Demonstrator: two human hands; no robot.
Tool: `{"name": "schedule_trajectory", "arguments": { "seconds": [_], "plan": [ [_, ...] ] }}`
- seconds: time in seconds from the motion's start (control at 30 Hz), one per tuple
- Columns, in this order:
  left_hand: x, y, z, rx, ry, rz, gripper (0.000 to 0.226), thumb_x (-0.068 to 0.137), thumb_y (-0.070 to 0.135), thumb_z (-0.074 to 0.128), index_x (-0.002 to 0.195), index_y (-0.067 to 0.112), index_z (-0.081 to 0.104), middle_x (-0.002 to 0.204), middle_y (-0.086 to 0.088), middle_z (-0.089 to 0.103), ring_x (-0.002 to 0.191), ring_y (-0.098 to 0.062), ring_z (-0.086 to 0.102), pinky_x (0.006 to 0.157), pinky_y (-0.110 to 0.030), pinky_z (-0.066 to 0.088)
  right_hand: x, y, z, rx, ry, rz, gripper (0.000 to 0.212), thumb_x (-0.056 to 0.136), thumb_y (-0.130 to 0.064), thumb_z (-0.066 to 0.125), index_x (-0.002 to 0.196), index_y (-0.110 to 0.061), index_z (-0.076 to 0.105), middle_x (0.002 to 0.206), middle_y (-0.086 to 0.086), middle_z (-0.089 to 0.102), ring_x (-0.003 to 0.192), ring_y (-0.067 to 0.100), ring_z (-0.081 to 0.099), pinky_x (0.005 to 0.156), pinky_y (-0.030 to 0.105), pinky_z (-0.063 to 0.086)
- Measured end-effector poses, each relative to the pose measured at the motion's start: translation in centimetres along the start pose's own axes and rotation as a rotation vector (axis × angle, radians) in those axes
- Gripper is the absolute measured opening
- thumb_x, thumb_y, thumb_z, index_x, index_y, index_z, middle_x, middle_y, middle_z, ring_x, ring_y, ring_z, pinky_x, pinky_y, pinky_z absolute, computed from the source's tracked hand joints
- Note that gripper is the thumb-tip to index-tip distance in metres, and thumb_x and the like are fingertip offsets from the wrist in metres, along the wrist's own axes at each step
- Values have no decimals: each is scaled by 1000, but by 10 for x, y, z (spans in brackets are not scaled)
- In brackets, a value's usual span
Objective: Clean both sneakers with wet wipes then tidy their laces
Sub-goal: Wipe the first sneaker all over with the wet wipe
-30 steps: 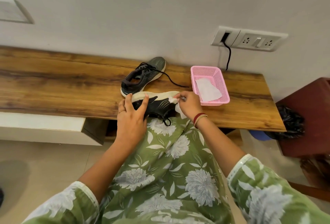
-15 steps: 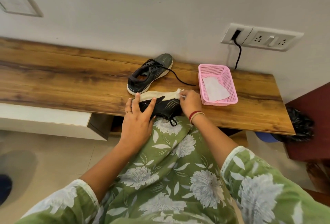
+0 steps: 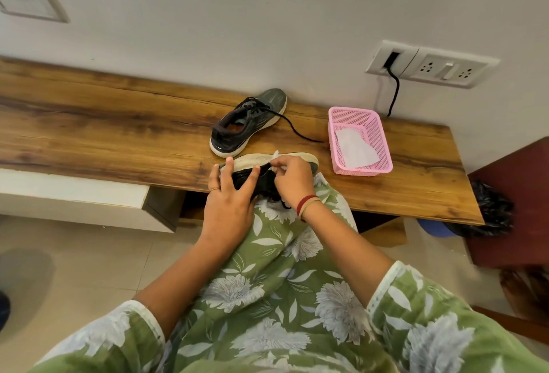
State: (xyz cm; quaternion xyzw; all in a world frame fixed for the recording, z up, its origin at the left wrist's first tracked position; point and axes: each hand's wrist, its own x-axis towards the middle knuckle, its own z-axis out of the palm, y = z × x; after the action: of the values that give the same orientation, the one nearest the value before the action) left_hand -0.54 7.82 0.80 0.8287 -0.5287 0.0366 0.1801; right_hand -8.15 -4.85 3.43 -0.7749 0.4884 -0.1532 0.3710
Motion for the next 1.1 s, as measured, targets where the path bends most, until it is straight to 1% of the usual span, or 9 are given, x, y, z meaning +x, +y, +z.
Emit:
{"name": "schedule_trajectory", "arguments": {
  "seconds": [0.13, 0.2, 0.27, 0.33, 0.4, 0.5, 0.63, 0.97, 1.1],
  "plan": [
    [1, 0, -1, 12, -12, 0, 61, 74, 22, 76, 132, 17, 56, 132, -37, 43, 113, -62, 44, 77, -59, 51, -3, 14, -25, 515, -171, 189, 23, 88, 1, 57, 107, -7, 67, 105, 7, 65, 97, 17, 60, 86, 26, 51],
    [1, 1, -1, 8, -19, -4, 61, 75, 23, 76, 132, 17, 56, 132, -36, 43, 113, -61, 44, 73, -59, 52, 5, 22, -41, 612, -72, 290, 24, 90, -1, 54, 112, -7, 64, 106, 3, 60, 89, 14, 58, 74, 25, 52],
    [1, 1, -2, 21, -23, 3, 62, 75, 24, 76, 132, 17, 56, 132, -36, 43, 112, -61, 44, 71, -58, 53, 16, 31, -52, 542, 139, 339, 23, 92, -3, 53, 110, -8, 65, 106, 0, 59, 92, 15, 56, 81, 27, 51],
    [2, 1, -2, 30, -22, 9, 63, 74, 25, 77, 133, 18, 55, 132, -36, 43, 112, -61, 45, 70, -57, 53, 27, 37, -54, 425, 252, 327, 22, 92, -4, 54, 109, -9, 66, 106, 1, 61, 98, 16, 55, 80, 15, 45],
    [2, 1, -2, 32, -18, 11, 64, 74, 24, 77, 133, 18, 55, 131, -36, 43, 112, -61, 45, 70, -57, 54, 33, 40, -46, 281, 204, 292, 21, 92, -8, 55, 109, -10, 67, 110, 4, 64, 99, 16, 57, 77, 13, 42],
    [2, 1, -2, 34, -13, 7, 63, 74, 25, 77, 133, 17, 55, 132, -37, 43, 112, -61, 45, 73, -58, 53, 31, 38, -27, 29, 51, 179, 26, 89, -14, 59, 114, -10, 66, 115, 6, 65, 106, 22, 59, 89, 27, 43],
    [1, 0, 0, 46, 4, 17, 62, 74, 22, 77, 132, 16, 56, 131, -38, 43, 112, -62, 45, 81, -60, 49, 28, 34, -15, -216, 47, 87, 32, 89, -6, 54, 120, -8, 62, 121, 13, 58, 112, 29, 54, 92, 30, 42],
    [0, -2, 3, 42, -7, 16, 62, 72, 18, 77, 131, 15, 57, 131, -40, 42, 111, -64, 44, 77, -61, 50, 2, 4, -1, -396, 0, -13, 31, 85, -1, 48, 105, -10, 69, 113, 15, 55, 107, 32, 54, 85, 36, 46],
    [-2, 0, 3, 57, -17, 9, 64, 72, 18, 77, 132, 15, 56, 131, -40, 42, 112, -63, 44, 77, -59, 51, -10, -2, -4, -264, -45, -39, 33, 83, 1, 49, 106, -10, 70, 112, 12, 63, 107, 28, 57, 92, 32, 47]
  ]
}}
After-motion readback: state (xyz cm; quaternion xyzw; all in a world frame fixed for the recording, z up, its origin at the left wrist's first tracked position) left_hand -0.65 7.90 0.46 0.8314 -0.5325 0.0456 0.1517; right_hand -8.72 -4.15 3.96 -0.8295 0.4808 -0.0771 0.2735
